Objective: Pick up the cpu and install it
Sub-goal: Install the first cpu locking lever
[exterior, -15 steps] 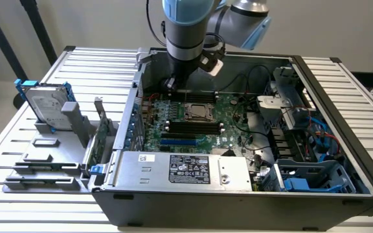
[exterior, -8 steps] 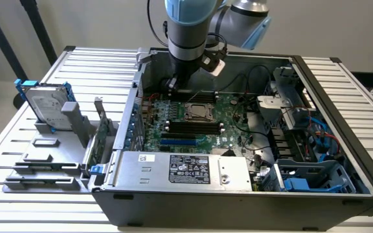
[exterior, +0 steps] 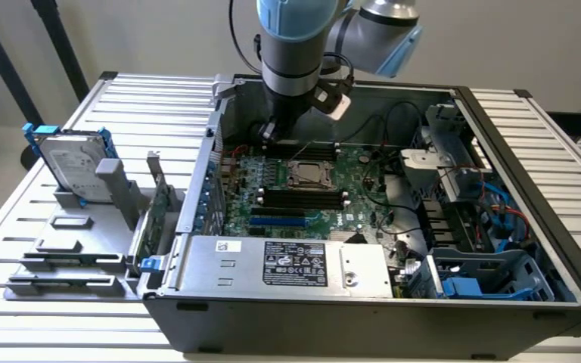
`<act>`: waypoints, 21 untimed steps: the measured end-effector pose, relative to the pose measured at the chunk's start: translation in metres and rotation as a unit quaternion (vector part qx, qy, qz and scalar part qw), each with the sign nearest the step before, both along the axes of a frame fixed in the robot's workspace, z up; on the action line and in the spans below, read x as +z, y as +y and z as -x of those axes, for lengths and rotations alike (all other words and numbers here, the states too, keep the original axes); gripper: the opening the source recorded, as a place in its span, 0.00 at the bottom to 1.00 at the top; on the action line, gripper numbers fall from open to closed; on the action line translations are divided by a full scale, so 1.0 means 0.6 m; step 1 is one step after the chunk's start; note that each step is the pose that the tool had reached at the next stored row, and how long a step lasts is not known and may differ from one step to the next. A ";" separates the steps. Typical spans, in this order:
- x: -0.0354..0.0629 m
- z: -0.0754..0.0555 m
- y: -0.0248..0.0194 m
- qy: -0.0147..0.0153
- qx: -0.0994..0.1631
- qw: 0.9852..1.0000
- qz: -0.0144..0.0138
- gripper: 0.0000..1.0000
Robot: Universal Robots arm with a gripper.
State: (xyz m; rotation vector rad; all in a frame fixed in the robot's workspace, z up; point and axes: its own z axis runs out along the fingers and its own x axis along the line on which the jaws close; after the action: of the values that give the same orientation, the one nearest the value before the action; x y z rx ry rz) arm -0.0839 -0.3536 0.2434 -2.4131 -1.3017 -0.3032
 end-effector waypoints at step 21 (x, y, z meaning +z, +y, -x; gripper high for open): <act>-0.024 -0.001 -0.0023 -0.008 0.000 1.000 0.023 0.11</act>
State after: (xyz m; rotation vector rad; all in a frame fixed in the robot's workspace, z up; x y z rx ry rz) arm -0.0831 -0.3550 0.2287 -2.4543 -1.3295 -0.2964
